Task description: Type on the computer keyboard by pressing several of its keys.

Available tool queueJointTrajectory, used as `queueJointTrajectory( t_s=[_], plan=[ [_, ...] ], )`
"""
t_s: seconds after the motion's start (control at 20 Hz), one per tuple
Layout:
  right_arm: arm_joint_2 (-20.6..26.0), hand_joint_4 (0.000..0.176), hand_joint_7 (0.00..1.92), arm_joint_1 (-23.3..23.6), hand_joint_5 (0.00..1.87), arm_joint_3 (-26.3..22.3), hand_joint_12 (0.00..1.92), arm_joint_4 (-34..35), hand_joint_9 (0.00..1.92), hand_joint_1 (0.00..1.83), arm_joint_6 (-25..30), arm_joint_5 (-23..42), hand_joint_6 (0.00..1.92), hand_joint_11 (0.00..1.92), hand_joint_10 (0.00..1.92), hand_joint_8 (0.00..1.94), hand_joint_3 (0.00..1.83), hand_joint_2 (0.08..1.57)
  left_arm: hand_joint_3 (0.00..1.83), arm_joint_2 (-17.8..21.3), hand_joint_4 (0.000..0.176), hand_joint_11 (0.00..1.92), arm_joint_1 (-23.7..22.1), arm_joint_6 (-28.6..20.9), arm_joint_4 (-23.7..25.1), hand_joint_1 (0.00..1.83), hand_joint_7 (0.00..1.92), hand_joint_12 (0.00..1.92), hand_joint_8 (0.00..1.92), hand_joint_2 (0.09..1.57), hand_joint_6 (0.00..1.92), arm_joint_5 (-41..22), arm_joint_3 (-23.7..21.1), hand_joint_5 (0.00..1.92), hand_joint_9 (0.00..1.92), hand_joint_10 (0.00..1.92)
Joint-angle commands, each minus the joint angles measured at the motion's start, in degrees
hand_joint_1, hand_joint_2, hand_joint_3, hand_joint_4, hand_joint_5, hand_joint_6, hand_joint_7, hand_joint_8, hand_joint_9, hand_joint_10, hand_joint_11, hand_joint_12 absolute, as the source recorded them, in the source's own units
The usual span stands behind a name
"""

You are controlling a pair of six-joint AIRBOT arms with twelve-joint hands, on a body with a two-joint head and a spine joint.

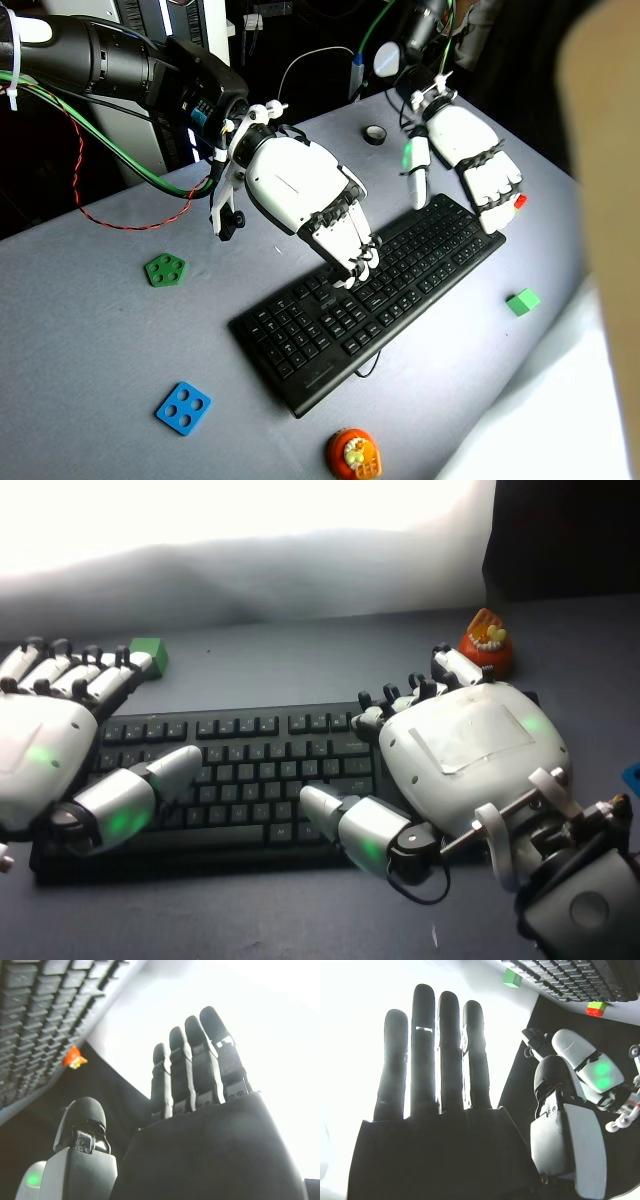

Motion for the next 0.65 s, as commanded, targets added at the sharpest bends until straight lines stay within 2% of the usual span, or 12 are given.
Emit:
queueJointTrajectory(
  t_s=[0.0,0.1,0.15,0.2,0.25,0.3,0.35,0.4,0.45,0.5,0.55,0.6],
  plan=[
    [0.2,0.000,0.70,0.2,0.65,-0.3,1.58,-5.8,0.54,0.00,0.3,3.1,0.03,0.08,0.55,0.01,0.00,1.21,0.00,1.2,0.012,0.00,-0.6,-0.2,2.9,0.00,0.39,1.20,0.02,1.25,0.04,5.4,-0.2,0.33,0.21,0.41],
    [0.1,0.000,0.81,0.2,0.77,-0.3,1.60,-5.8,0.60,0.00,0.4,3.1,0.08,0.12,0.67,0.03,0.00,1.21,0.01,3.4,0.000,0.00,-1.1,-0.3,2.9,0.00,0.50,1.26,0.05,1.27,0.08,3.9,-1.2,0.45,0.27,0.45],
    [0.0,0.000,0.95,0.3,0.89,-0.3,1.62,-5.8,0.65,0.00,0.4,3.1,0.18,0.20,0.83,0.09,0.00,1.22,0.01,4.3,0.000,0.00,-1.4,-0.3,2.9,0.00,0.59,1.28,0.08,1.29,0.12,3.1,-1.6,0.54,0.32,0.47],
    [0.0,0.000,0.99,0.3,0.89,-0.3,1.65,-5.8,0.65,0.02,0.4,3.1,0.36,0.23,0.96,0.18,0.00,1.22,0.01,5.2,0.000,0.00,-1.8,-0.3,2.9,0.00,0.67,1.30,0.10,1.31,0.16,2.7,-2.2,0.61,0.36,0.50],
    [-0.1,0.000,1.00,0.3,0.89,-0.3,1.69,-5.8,0.70,0.09,0.4,3.0,0.62,0.32,1.10,0.50,0.00,1.22,0.01,6.1,0.000,0.00,-2.3,-0.3,2.9,0.02,0.82,1.45,0.22,1.34,0.31,1.9,-2.7,0.68,0.45,0.68],
    [-0.1,0.000,0.93,0.2,0.88,-0.3,1.73,-5.8,0.70,0.10,0.4,3.0,0.77,0.36,1.23,0.82,0.00,1.23,0.01,6.4,0.000,0.00,-2.5,-0.3,2.9,0.04,0.82,1.55,0.45,1.35,0.49,1.9,-3.0,0.67,0.47,0.90],
    [-0.1,0.000,0.98,0.2,0.93,-0.3,1.79,-5.8,0.79,0.07,0.4,3.0,0.92,0.51,1.36,1.06,0.00,1.25,0.01,7.0,0.000,0.21,-2.8,-0.3,2.9,0.02,0.84,1.81,0.95,1.36,0.79,1.5,-3.4,0.77,0.59,1.33],
    [-0.1,0.000,0.97,0.2,0.92,-0.3,1.88,-5.8,0.81,0.06,0.4,3.0,1.04,0.57,1.49,1.22,0.00,1.26,0.00,7.5,0.000,0.34,-3.0,-0.3,2.9,0.02,0.82,1.90,1.22,1.36,0.94,1.0,-3.8,0.80,0.63,1.52],
    [-0.2,0.000,1.00,0.2,0.93,-0.3,1.91,-5.8,0.85,0.06,0.4,3.0,1.10,0.62,1.57,1.30,0.00,1.27,0.00,8.0,0.000,0.46,-3.0,-0.3,2.9,0.06,0.81,1.92,1.43,1.35,1.10,0.8,-4.2,0.83,0.66,1.66],
    [-0.1,0.000,1.07,0.2,0.96,-0.3,1.92,-5.8,0.96,0.09,0.4,2.9,1.16,0.78,1.76,1.44,0.00,1.27,0.00,8.5,0.000,0.64,-3.1,-0.3,2.9,0.09,0.88,1.92,1.63,1.36,1.34,0.5,-4.5,0.86,0.81,1.85],
    [-0.1,0.000,1.16,0.2,1.00,-0.3,1.92,-5.8,1.11,0.11,0.3,2.8,1.27,0.99,1.89,1.59,0.01,1.30,0.01,9.0,0.000,0.75,-3.2,-0.3,2.9,0.08,1.02,1.92,1.63,1.39,1.49,0.3,-4.8,0.91,0.95,1.87],
    [0.0,0.000,1.26,0.3,1.05,-0.3,1.92,-5.8,1.23,0.14,0.0,2.6,1.52,1.09,1.91,1.66,0.01,1.32,0.01,9.3,0.000,0.88,-3.2,-0.3,2.9,0.13,1.14,1.92,1.66,1.40,1.62,-0.1,-4.9,0.97,1.08,1.90]
  ],
)
